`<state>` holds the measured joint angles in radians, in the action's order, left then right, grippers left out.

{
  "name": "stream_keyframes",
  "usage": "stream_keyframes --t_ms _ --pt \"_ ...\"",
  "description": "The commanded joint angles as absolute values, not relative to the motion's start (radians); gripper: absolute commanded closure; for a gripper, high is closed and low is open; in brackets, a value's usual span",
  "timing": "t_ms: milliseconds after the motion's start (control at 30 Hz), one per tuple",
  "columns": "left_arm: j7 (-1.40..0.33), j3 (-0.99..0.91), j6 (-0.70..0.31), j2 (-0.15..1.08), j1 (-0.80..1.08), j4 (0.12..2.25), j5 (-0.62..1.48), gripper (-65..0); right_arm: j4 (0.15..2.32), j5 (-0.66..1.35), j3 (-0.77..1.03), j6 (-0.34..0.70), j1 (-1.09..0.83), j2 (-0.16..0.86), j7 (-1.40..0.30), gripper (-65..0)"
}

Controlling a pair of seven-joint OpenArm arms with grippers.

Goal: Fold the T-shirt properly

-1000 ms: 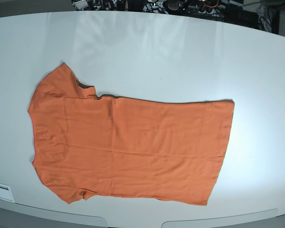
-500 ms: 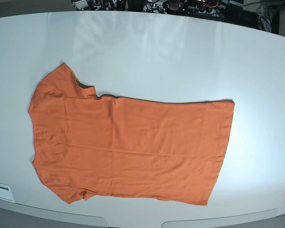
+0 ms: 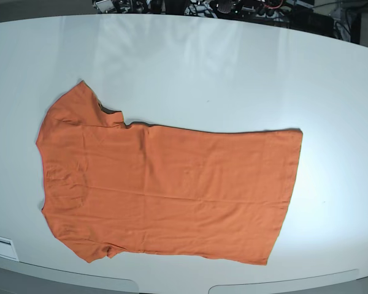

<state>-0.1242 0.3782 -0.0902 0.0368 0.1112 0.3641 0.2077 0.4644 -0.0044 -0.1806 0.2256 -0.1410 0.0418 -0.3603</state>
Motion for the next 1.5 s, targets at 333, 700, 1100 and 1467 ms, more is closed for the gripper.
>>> stream_keyframes --t_ms 333,700,1100,1467 --pt "-0.331 0.379 -0.121 0.081 0.396 0.740 0.120 0.0 0.737 -0.004 -0.178 0.339 -0.471 0.070 -0.468 0.0" --pt "-0.443 0.379 -0.149 0.346 0.821 1.427 0.146 0.0 1.441 0.109 -0.178 0.356 -0.926 0.203 -0.697 0.0" --pt "-0.535 0.377 -0.064 0.670 1.100 2.073 -0.147 0.0 2.170 -0.116 -0.176 0.134 -1.299 0.383 -0.712 0.0" --pt "-0.585 0.329 0.076 0.768 1.068 2.256 -0.565 0.0 2.356 -0.544 -0.175 -0.088 -1.309 0.450 -0.707 0.0"
